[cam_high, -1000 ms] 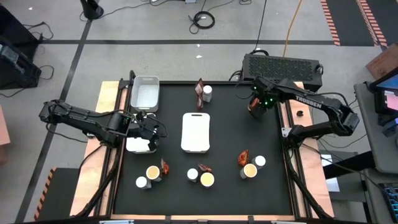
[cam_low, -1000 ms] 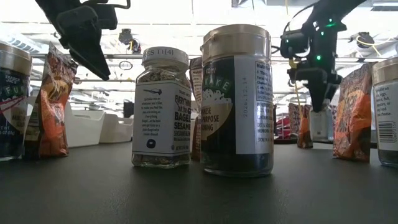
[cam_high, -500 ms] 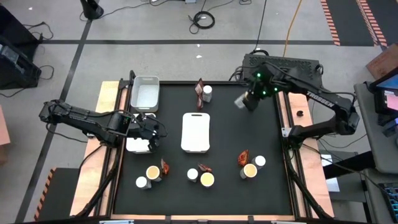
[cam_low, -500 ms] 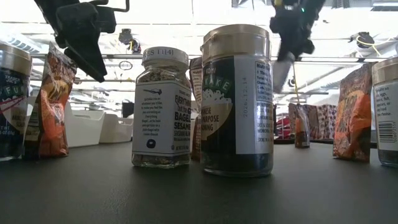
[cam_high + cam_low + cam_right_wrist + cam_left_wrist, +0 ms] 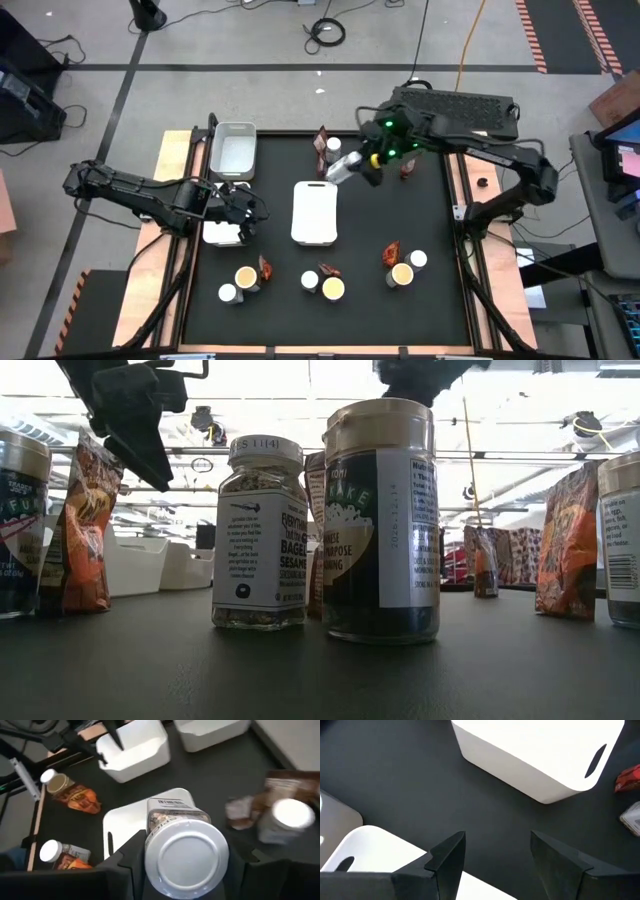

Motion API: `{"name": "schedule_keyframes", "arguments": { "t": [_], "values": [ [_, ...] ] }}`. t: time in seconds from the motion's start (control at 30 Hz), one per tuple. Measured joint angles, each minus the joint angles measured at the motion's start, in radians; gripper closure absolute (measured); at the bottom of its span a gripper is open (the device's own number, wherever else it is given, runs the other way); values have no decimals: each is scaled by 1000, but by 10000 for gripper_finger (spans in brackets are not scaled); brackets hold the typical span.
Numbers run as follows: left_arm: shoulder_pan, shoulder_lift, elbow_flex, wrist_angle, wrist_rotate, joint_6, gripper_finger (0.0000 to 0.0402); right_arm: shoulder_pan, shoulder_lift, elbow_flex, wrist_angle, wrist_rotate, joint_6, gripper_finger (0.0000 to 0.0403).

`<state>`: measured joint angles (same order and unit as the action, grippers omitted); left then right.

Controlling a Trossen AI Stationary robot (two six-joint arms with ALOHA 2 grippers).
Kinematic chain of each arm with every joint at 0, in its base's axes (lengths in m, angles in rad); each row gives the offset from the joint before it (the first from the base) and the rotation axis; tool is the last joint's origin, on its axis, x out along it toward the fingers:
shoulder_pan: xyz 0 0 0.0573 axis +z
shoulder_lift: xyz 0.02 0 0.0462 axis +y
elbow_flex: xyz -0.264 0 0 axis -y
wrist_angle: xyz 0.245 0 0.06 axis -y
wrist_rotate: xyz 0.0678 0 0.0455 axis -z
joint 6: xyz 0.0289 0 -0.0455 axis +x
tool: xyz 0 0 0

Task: Sort spices by type
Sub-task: Put the white seasoning bottle into the right white bin

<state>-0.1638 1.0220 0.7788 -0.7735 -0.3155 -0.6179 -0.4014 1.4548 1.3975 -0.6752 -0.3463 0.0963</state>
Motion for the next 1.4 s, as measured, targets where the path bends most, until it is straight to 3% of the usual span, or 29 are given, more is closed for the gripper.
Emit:
{"name": "schedule_keyframes", "arguments": {
  "t": [0.3,0.63,1.2,1.4],
  "values": [
    [45,0,11,24,-27,82,175,48,169,84,11,-27,-18,257],
    [89,0,10,34,-27,128,175,103,329,244,-144,-17,-102,257],
    [91,0,10,42,-27,128,175,190,486,254,-133,101,-213,257],
    [91,0,10,61,-26,136,175,200,520,254,-145,194,-221,257]
  ]
}}
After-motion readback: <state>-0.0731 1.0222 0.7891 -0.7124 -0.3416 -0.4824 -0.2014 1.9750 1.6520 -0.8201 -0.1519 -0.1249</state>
